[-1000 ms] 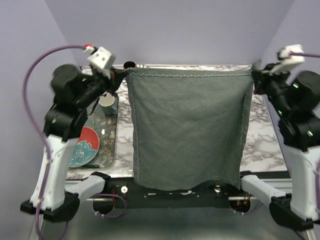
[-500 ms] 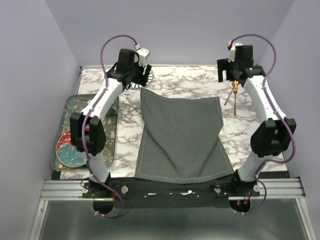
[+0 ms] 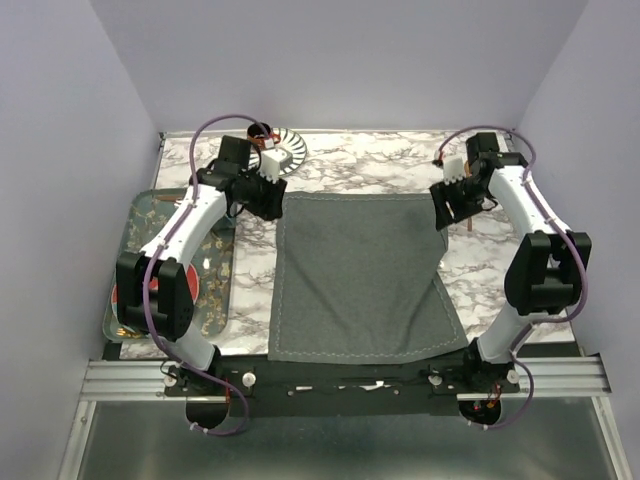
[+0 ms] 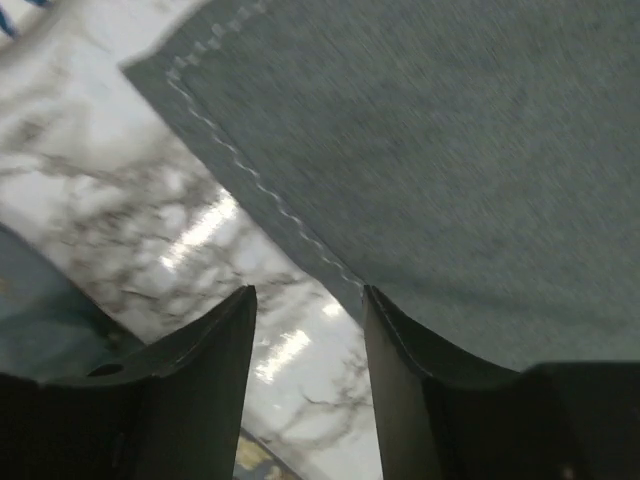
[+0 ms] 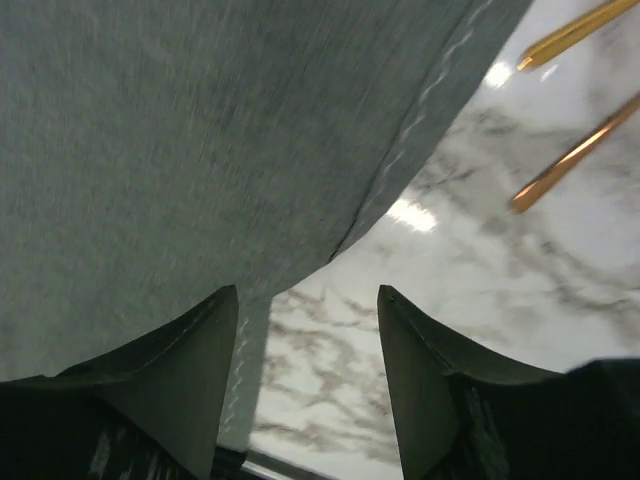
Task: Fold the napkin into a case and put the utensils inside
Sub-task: Flatten out the crumpled napkin at the center of the board.
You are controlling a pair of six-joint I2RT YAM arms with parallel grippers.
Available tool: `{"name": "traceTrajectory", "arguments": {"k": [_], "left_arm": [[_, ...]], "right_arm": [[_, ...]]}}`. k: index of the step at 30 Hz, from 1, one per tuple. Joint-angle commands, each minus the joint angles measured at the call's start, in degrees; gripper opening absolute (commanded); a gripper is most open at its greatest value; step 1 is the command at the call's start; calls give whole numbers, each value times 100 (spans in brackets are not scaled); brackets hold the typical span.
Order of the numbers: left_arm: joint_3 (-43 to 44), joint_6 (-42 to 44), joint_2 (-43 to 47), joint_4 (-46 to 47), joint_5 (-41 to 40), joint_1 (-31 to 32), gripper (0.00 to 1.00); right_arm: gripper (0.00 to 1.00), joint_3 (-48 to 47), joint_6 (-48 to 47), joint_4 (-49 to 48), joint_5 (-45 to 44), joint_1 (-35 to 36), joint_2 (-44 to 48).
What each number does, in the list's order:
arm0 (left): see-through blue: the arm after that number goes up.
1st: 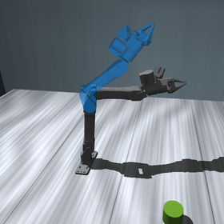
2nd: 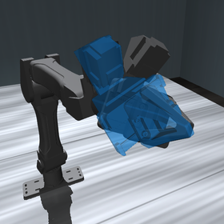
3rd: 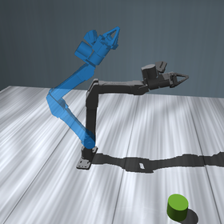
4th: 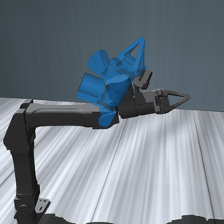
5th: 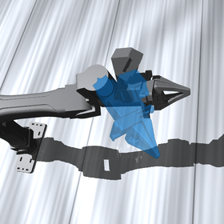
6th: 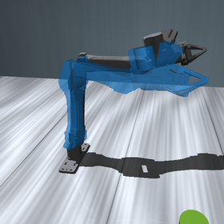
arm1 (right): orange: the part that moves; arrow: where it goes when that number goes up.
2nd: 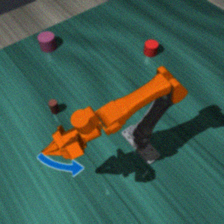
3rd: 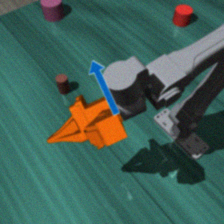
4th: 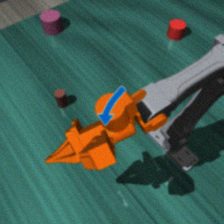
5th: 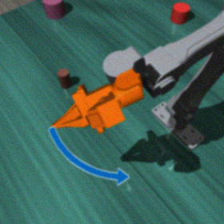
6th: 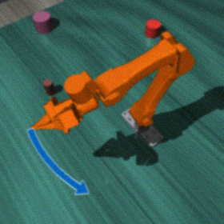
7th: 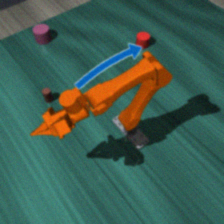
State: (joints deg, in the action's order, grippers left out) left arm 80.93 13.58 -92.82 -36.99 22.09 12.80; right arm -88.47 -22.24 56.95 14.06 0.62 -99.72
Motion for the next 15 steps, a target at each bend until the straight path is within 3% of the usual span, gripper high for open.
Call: {"name": "traceTrajectory", "arguments": {"k": [1,8,15], "left_arm": [[-814,268,97,-476,744,144,49],[-666,-119,-500,-300,437,293,33],[-34,-383,-1370,-203,121,294,26]], "right_arm": [[56,567,-211,414,273,17,-223],[49,76,158,-122,123,17,-1022],[44,-645,299,-254,61,87,-2006]]}}
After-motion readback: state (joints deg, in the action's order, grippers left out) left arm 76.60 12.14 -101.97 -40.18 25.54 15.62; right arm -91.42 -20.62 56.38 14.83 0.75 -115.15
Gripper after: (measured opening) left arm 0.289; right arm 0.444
